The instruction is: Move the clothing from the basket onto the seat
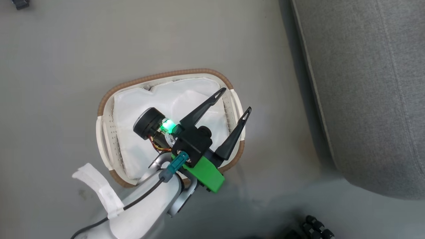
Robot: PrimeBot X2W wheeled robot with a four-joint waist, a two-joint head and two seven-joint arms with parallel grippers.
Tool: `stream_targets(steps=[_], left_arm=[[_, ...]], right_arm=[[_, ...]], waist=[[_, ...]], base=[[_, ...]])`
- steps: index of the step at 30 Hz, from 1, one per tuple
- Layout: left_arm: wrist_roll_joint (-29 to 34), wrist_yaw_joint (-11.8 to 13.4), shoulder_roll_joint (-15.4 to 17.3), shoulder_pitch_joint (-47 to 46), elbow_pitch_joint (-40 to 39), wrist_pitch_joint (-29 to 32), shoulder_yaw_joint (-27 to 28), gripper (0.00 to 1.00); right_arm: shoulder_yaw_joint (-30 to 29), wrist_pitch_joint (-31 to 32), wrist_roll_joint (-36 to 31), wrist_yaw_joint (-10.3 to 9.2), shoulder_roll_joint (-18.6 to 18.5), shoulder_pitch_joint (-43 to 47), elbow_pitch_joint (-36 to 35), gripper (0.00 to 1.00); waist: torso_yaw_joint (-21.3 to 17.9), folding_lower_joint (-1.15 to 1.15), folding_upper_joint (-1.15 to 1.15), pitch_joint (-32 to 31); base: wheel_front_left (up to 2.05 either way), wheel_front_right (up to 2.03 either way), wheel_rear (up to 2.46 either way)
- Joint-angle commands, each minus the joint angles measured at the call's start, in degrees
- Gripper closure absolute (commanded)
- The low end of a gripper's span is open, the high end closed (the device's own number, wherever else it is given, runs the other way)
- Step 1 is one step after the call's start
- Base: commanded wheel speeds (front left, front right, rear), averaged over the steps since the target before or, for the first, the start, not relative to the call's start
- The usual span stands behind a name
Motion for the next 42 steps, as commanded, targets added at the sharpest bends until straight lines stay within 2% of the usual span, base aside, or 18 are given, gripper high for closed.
stream_targets(steps=[1,4,5,6,7,8,19,25,37,42], left_arm=[[0.52,0.11,0.3,-1.33,-0.56,0.18,-0.22,0.0],[0.76,0.23,0.16,-1.66,-0.67,0.46,-0.46,0.0],[0.82,0.16,0.11,-1.67,-0.68,0.46,-0.6,0.0],[0.8,0.02,-0.03,-1.75,-0.71,0.47,-0.78,0.0],[0.78,-0.16,-0.11,-1.84,-0.71,0.5,-0.95,0.0],[0.65,-0.35,-0.14,-1.86,-0.69,0.5,-1.18,0.0],[-1.93,-0.84,-0.79,-0.2,0.84,-1.05,-0.95,0.0],[-3.35,-1.13,-2.22,0.82,3.06,-2.44,-0.35,0.0],[-7.65,-1.01,-5.59,4.27,9.5,-4.4,4.2,0.0],[-7.36,-0.06,-6.55,6.9,10.46,-4.44,8.47,0.0]], right_arm=[[0.01,-0.93,-0.41,-0.07,0.95,0.75,1.31,1.0],[0.48,-2.29,-1.36,-0.07,3.84,0.9,4.2,1.0],[0.58,-2.47,-1.52,-0.07,4.39,0.67,4.84,0.87],[0.61,-2.83,-1.65,-0.08,5.13,0.45,5.55,0.67],[0.67,-2.93,-1.77,-0.08,5.57,0.28,5.92,0.22],[0.75,-3.12,-1.96,-0.07,6.04,0.13,6.22,0.0],[1.71,-3.36,-3.98,-0.07,9.85,5.79,0.24,0.0],[2.32,-3.35,-6.6,-0.07,11.9,9.23,-2.68,0.0],[4.57,-0.17,-6.83,-0.07,13.55,14.55,-10.61,0.0],[5.22,0.43,-6.37,-0.07,15.77,17.68,-13.58,0.0]], waist=[[1.05,-0.01,0.0,3.0],[0.35,-0.01,0.0,3.24],[0.1,-0.01,0.0,3.19],[-0.17,-0.01,0.0,3.09],[-0.42,-0.01,0.0,2.96],[-0.71,-0.01,0.0,2.79],[-3.85,-0.01,0.0,-2.19],[-3.98,-0.01,0.0,-7.77],[0.99,-0.01,0.0,-19.1],[4.04,-0.01,0.0,-23.28]], base=[[0.0,0.0,0.0],[0.0,0.0,0.0],[0.0,0.0,0.0],[0.0,0.0,0.0],[0.0,0.0,0.0],[0.0,0.0,0.0],[0.0,0.0,0.0],[0.0,0.0,0.0],[0.0,0.0,0.0],[0.0,0.0,0.0]])
